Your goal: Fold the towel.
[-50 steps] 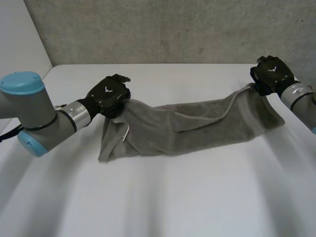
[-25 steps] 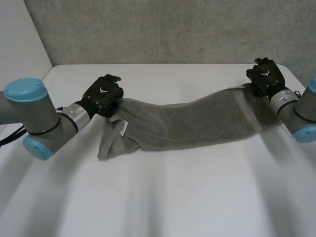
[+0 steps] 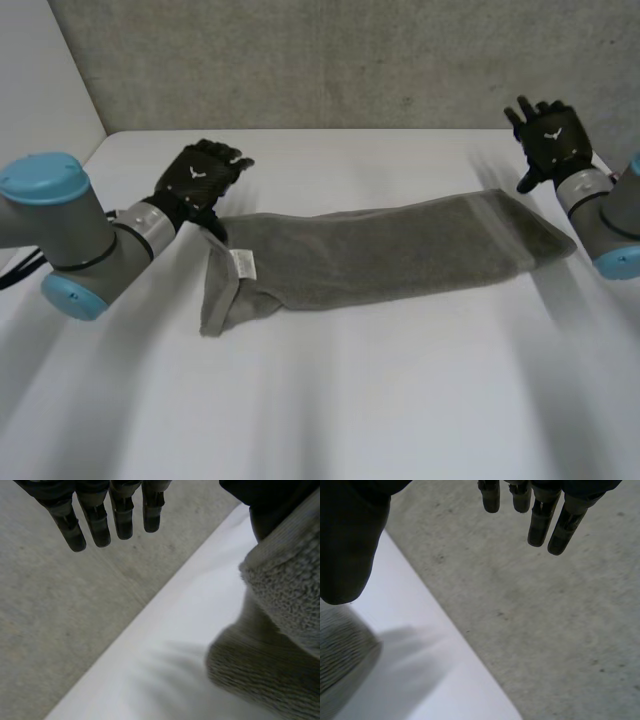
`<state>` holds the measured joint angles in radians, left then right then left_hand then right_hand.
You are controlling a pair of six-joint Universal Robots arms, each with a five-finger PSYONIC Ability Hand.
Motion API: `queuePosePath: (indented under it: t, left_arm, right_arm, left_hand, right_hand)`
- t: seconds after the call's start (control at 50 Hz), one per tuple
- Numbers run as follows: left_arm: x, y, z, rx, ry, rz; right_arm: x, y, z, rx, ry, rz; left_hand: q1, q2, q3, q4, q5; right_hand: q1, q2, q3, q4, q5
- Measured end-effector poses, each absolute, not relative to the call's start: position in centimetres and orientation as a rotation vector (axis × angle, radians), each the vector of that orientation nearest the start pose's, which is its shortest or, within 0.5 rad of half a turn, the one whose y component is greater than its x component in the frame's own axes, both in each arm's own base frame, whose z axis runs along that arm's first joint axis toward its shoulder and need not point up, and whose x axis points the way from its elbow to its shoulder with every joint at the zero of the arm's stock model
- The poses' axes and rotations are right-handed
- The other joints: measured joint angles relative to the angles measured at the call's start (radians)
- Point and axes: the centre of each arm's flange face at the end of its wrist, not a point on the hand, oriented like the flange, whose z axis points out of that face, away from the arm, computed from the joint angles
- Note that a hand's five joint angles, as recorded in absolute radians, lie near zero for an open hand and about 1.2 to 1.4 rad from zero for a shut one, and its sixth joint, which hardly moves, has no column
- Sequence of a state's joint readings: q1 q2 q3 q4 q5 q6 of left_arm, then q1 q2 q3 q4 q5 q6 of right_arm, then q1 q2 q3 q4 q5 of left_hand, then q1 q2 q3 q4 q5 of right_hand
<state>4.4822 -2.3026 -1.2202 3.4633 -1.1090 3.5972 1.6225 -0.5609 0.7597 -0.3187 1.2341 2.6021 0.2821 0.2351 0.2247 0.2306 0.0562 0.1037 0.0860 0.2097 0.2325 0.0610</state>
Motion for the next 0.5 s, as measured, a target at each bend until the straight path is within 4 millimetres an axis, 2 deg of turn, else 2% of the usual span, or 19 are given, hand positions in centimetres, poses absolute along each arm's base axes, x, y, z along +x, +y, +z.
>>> queuePosePath:
  t: [0.08,0.14,0.22,0.36,0.42,0.5]
  left_arm:
    - [-26.5,-38.6,17.9,1.267,2.011,-2.302]
    - [-26.3,-38.0,19.4,1.258,1.984,-2.322]
    - [-26.2,-36.8,20.4,1.263,1.984,-2.326]
    - [-26.2,-33.8,21.0,1.295,2.028,-2.301]
    - [-26.2,-32.7,21.2,1.307,2.048,-2.287]
    - [-25.9,-32.5,21.0,1.304,2.072,-2.265]
  right_arm:
    - [18.6,-49.8,18.8,-1.004,1.915,-2.484]
    - [18.5,-48.7,21.0,-0.992,1.900,-2.495]
    - [18.4,-47.1,22.5,-0.994,1.913,-2.461]
    - [18.4,-44.3,22.4,-1.036,2.013,-2.273]
    - [18.5,-42.9,21.3,-1.064,2.084,-2.129]
    - [18.4,-41.5,20.0,-1.108,2.144,-1.994]
  left_hand:
    - [0.000,0.000,0.000,0.000,0.000]
    - [0.000,0.000,0.000,0.000,0.000]
    - [0.000,0.000,0.000,0.000,0.000]
    - [0.000,0.000,0.000,0.000,0.000]
    - [0.000,0.000,0.000,0.000,0.000]
    - [0.000,0.000,0.000,0.000,0.000]
  right_hand:
    - [0.000,0.000,0.000,0.000,0.000]
    - [0.000,0.000,0.000,0.000,0.000]
    - [0.000,0.000,0.000,0.000,0.000]
    - [0.000,0.000,0.000,0.000,0.000]
    - [0.000,0.000,0.000,0.000,0.000]
    - [0.001,0.001,0.000,0.000,0.000]
